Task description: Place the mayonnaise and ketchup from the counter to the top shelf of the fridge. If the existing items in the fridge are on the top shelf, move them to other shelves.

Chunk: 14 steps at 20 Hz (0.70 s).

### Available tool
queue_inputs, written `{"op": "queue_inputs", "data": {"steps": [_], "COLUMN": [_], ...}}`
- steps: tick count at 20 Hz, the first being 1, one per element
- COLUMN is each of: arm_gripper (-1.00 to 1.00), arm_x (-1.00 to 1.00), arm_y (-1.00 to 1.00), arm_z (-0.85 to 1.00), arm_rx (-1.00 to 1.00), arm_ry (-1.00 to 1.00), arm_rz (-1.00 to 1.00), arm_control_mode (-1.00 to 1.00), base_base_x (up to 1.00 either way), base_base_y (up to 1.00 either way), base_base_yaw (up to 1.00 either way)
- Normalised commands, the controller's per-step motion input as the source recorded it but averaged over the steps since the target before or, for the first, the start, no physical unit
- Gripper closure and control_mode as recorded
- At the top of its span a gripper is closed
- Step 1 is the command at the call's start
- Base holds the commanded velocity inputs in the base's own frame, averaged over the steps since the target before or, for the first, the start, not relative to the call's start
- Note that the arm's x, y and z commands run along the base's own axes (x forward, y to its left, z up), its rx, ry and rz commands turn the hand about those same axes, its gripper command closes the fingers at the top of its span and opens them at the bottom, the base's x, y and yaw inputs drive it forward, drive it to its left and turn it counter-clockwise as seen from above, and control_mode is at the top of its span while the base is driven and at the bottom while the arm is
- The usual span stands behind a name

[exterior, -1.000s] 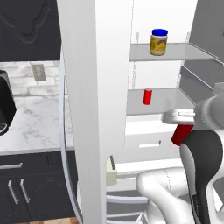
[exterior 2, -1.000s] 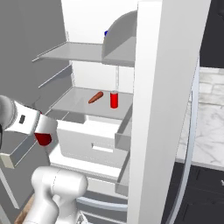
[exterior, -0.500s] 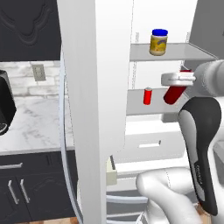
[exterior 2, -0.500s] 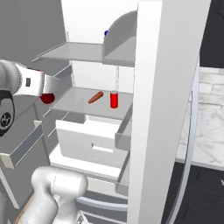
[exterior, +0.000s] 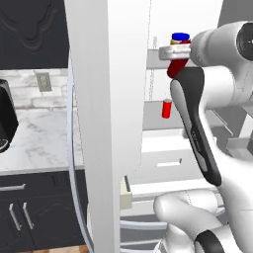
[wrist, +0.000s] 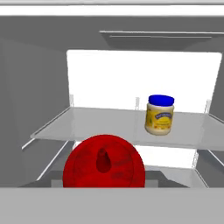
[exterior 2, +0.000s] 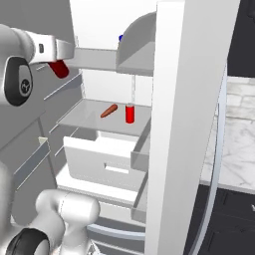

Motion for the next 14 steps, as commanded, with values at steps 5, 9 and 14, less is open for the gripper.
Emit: {"op": "queue_inputs", "data": {"steps": [5, 9, 14], "arm_gripper": [1.0, 1.0, 1.0], "arm_x": [0.63, 0.61, 0.56], "arm_y": [0.0, 0.0, 0.0], "arm_z": [0.04, 0.0, 0.0], "arm_rx": [-0.04, -0.01, 0.0], "arm_ry": [0.0, 0.02, 0.01], "arm_rz": [0.01, 0.0, 0.0], "arm_control_mode": [-1.0, -1.0, -1.0], "base_base_x": [0.0, 0.0, 0.0], "base_base_y": [0.0, 0.0, 0.0], "base_base_yaw": [0.0, 0.0, 0.0]}}
